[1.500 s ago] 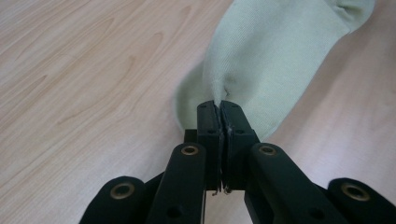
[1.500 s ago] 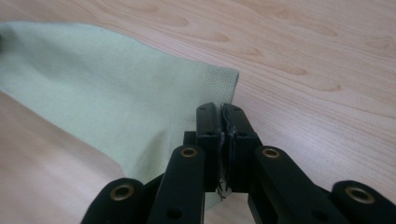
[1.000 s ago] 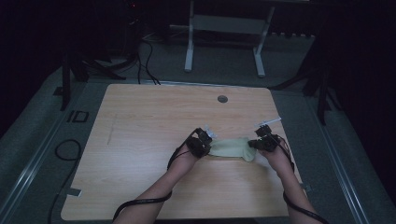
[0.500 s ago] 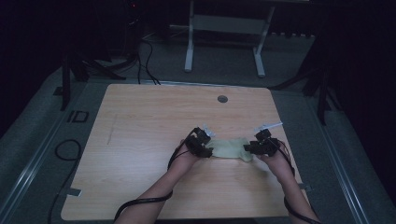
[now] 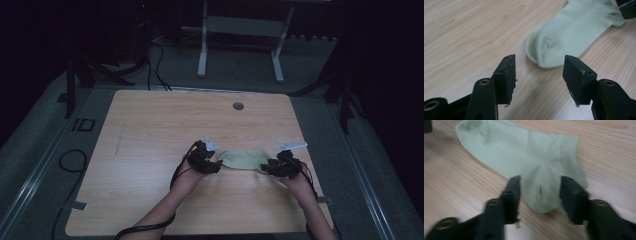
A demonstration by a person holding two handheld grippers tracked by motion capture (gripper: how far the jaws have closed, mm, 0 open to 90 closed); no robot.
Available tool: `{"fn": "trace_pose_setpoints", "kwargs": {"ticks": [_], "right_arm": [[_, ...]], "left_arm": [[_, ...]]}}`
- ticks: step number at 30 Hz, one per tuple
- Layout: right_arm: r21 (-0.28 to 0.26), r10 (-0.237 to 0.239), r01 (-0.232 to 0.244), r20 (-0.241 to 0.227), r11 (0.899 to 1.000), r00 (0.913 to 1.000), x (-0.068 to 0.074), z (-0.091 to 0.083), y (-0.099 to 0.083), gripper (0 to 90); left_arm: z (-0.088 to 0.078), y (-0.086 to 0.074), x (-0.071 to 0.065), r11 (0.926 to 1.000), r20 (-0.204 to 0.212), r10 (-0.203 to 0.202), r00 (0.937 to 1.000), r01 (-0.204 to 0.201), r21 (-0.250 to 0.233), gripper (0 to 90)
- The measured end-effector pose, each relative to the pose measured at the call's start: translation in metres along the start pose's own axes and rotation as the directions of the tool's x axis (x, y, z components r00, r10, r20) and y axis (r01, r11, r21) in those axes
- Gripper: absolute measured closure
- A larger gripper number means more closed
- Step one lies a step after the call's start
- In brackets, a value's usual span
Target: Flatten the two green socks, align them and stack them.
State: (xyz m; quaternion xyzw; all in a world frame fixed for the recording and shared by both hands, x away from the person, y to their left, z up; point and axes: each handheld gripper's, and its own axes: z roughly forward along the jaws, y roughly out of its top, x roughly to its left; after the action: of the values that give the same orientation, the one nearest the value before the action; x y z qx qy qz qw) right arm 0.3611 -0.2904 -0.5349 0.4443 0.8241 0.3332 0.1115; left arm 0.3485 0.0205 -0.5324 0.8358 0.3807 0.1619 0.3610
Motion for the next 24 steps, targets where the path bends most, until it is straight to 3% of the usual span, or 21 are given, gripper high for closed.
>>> {"fn": "trace_pose_setpoints", "kwargs": {"ticks": [4,6,9,12,16,22,24], "right_arm": [[-0.067,-0.036,0.036,0.008,0.997,0.9993,0.000,-0.006,-0.010,28.3],[-0.040,-0.053,0.053,0.004,0.998,0.9986,-0.002,-0.007,-0.015,18.2],[-0.067,-0.058,0.057,-0.006,0.996,0.9983,-0.005,-0.009,-0.023,17.8],[-0.077,-0.087,0.088,0.009,0.993,0.9961,-0.004,-0.012,-0.032,14.8],[-0.094,-0.088,0.086,-0.022,0.992,0.9959,-0.005,-0.016,-0.042,15.6],[-0.121,-0.057,0.056,0.000,0.991,0.9984,-0.012,-0.020,-0.056,14.8],[-0.131,-0.042,0.042,0.009,0.990,0.9991,-0.013,-0.022,-0.060,14.8]], "left_arm": [[-0.004,-0.016,0.000,0.9993,0.013,-0.037,0.9992,0.037,0.009,31.5],[-0.005,-0.024,-0.003,0.9988,0.035,-0.044,0.9984,0.043,0.024,21.7],[-0.010,-0.032,-0.007,0.9997,0.030,-0.021,0.9993,0.020,0.015,15.9],[-0.014,-0.040,-0.009,0.9996,0.052,-0.017,0.9985,0.016,0.023,12.9],[-0.020,-0.052,-0.010,0.9992,0.049,0.013,0.9987,-0.015,0.038,5.1],[-0.032,-0.068,0.002,1.0000,0.075,-0.010,0.9972,0.010,-0.002,4.2],[-0.035,-0.071,0.006,0.9999,0.083,-0.011,0.9965,0.010,0.009,4.2]]}}
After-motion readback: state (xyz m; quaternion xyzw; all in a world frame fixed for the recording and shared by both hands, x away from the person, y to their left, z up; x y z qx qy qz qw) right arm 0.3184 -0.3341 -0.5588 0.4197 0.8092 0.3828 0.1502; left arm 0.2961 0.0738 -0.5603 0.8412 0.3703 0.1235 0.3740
